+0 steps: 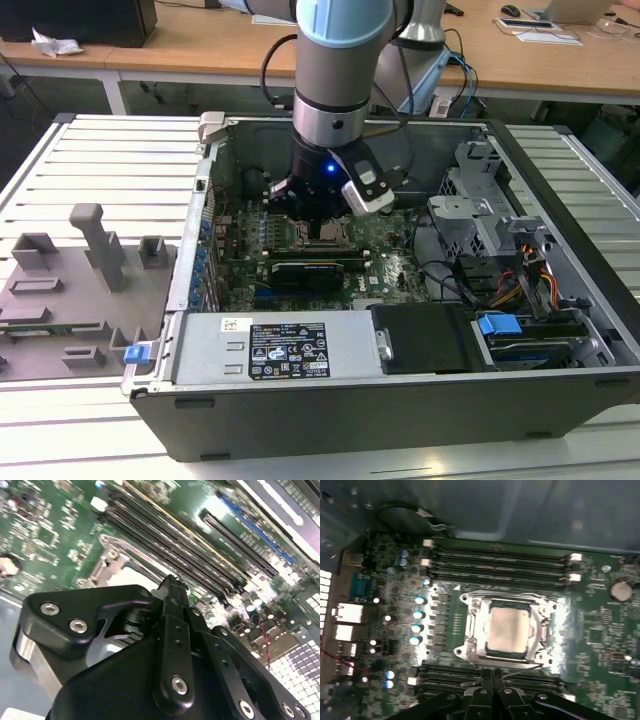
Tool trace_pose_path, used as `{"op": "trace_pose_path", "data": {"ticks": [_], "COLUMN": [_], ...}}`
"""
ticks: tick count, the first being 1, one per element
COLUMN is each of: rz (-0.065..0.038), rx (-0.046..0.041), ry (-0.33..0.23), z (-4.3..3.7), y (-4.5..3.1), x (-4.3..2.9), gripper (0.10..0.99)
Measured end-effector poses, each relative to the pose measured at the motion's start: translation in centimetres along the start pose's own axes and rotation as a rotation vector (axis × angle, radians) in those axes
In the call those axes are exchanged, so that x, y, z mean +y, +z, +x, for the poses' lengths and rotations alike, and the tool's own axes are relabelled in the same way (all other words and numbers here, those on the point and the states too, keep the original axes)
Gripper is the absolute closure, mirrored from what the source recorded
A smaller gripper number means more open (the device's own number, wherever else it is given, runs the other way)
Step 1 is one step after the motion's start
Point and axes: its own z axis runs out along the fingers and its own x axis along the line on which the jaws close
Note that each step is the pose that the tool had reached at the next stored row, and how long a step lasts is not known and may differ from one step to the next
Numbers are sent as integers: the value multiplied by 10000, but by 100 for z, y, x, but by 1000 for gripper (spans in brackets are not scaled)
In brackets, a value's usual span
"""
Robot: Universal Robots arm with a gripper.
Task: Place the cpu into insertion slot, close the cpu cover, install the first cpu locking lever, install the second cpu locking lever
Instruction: 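Install the second cpu locking lever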
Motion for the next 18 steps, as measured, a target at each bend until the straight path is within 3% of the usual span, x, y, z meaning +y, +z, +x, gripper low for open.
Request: {"op": "trace_pose_path", "data": {"ticks": [5, 7, 13, 16, 18], "rz": [-32, -279, -562, -649, -792], "rx": [-1, -20, -3, -2, -12], "ry": [-4, -65, -474, -581, -645], "z": [38, 87, 150, 171, 177], "y": [104, 125, 170, 209, 261], "x": [-15, -96, -98, -104, -110], "gripper": [980, 980, 980, 980, 980]}}
